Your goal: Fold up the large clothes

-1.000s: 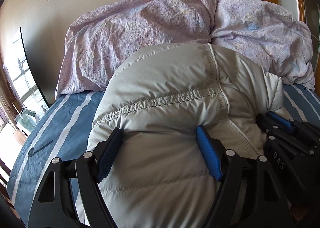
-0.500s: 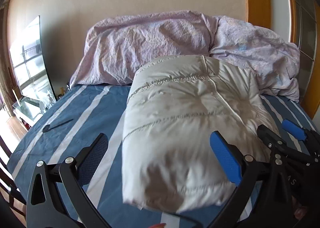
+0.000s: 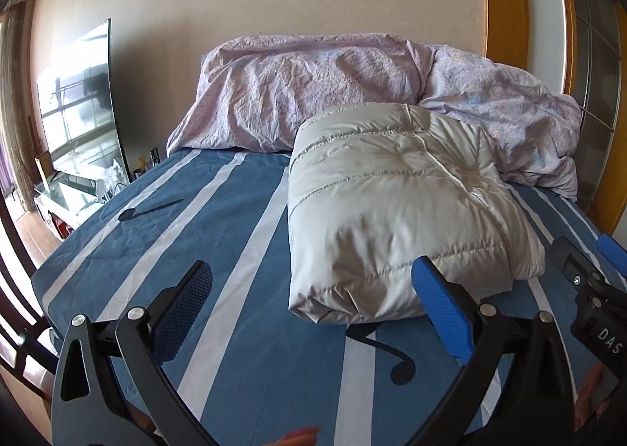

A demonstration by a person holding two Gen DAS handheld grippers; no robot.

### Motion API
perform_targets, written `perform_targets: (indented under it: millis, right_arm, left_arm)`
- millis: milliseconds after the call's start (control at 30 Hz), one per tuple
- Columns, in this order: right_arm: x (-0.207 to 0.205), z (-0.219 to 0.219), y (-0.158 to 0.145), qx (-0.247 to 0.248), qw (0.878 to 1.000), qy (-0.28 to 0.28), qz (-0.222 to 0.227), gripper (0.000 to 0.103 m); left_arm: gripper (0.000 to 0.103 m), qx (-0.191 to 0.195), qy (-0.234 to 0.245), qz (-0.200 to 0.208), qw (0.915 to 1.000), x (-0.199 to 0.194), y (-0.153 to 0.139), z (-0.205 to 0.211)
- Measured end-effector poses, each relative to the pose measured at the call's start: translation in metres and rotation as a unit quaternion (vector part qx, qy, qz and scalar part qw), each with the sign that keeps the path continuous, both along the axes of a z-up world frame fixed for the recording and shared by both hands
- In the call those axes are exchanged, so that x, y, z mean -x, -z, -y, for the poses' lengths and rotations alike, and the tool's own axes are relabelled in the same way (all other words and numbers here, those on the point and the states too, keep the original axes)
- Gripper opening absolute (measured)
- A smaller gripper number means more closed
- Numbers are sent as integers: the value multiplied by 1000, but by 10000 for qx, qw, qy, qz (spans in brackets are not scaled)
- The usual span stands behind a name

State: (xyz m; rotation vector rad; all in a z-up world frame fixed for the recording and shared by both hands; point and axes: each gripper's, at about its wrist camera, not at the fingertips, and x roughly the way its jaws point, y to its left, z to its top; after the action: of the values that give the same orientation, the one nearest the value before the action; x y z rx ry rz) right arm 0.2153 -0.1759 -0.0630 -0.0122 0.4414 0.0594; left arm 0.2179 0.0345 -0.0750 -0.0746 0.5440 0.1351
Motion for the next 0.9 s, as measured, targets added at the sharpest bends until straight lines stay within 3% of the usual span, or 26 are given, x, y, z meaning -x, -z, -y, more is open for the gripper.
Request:
perform_targets:
  millis: [233,900]
  right_arm:
    - [10,2,6,-9,10000,80,-47,98]
    - [12,-3,9,105,9999,28,-36,98]
  left_arm:
    - [102,-199,82,70,9997,15,2,11]
    - [102,-23,100,88,9999,20,4,8]
